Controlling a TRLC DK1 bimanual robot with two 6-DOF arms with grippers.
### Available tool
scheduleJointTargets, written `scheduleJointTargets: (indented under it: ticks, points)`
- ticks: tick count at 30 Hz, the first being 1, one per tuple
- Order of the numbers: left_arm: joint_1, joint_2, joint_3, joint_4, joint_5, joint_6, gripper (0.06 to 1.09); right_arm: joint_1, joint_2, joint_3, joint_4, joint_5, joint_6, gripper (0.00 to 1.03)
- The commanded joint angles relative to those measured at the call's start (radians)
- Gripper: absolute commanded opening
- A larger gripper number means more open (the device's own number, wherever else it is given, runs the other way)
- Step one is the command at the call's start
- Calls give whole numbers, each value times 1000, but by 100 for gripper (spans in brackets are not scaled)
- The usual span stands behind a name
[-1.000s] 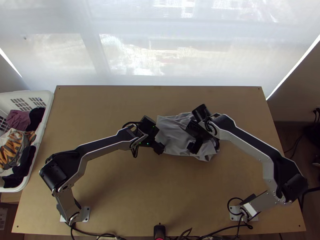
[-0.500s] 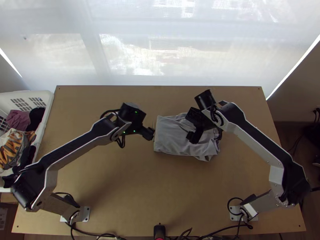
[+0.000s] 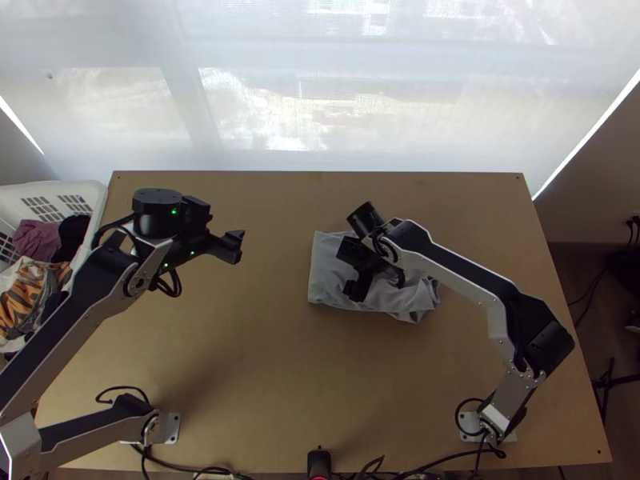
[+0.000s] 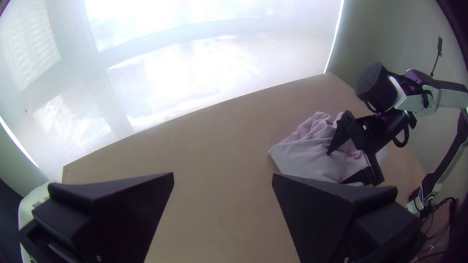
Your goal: Fold the t-shirt
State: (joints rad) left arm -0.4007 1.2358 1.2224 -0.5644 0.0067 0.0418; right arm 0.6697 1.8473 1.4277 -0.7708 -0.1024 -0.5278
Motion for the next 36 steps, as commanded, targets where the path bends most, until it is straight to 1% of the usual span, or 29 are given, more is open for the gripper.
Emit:
scheduleJointTargets:
  ticks: [1,10,23,28,36]
  points:
    - [92,-108,-41,-48,-27,17,104,11,105,-38,71,-8,-6,98]
    - [155,-133,-43,-71,-25,17,104,-130,191,-21,105,-8,-21,98]
    - [186,-148,-58,-75,-25,18,104,-381,194,62,94,-8,-34,98]
    - [203,-168,-64,-81,-27,18,104,-509,202,89,94,-6,-43,98]
    - [218,-229,-98,-107,-27,29,104,-700,251,191,93,-6,-43,98]
